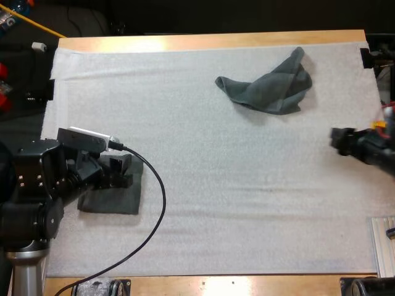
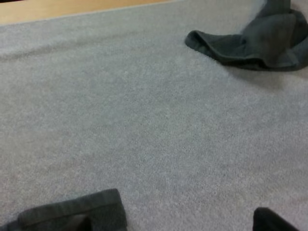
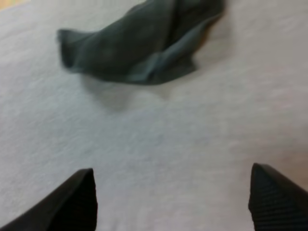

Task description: Pick towel from pile, fold and stack

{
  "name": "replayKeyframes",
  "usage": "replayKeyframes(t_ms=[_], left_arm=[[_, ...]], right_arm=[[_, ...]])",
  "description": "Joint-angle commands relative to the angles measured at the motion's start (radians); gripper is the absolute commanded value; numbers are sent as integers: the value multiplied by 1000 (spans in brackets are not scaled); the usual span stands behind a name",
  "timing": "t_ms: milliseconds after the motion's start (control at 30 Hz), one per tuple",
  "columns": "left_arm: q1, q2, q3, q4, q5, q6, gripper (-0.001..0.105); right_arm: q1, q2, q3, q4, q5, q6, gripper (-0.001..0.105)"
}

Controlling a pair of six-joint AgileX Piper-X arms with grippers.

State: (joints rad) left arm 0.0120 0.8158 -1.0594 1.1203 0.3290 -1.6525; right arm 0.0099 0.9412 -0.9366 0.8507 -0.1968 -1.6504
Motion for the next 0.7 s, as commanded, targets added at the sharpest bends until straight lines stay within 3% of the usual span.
replayKeyframes(t_ms=[0,133,300,667], left_arm=[[-3,-2,-5,4,-4,5,64],[-3,-2,-5,4,-5,5,64],[-3,-18,-5,4,-56,29,64],[-3,-162,-5,45,-71,32,64]], right_arm=[[-27,-20,-17,21,-19,-43,64],[-91,-67,-31,37,10,-67,64],[-87,-130,-31,82,60,-166,64],[-63,-301,-31,122,58,-169,64]])
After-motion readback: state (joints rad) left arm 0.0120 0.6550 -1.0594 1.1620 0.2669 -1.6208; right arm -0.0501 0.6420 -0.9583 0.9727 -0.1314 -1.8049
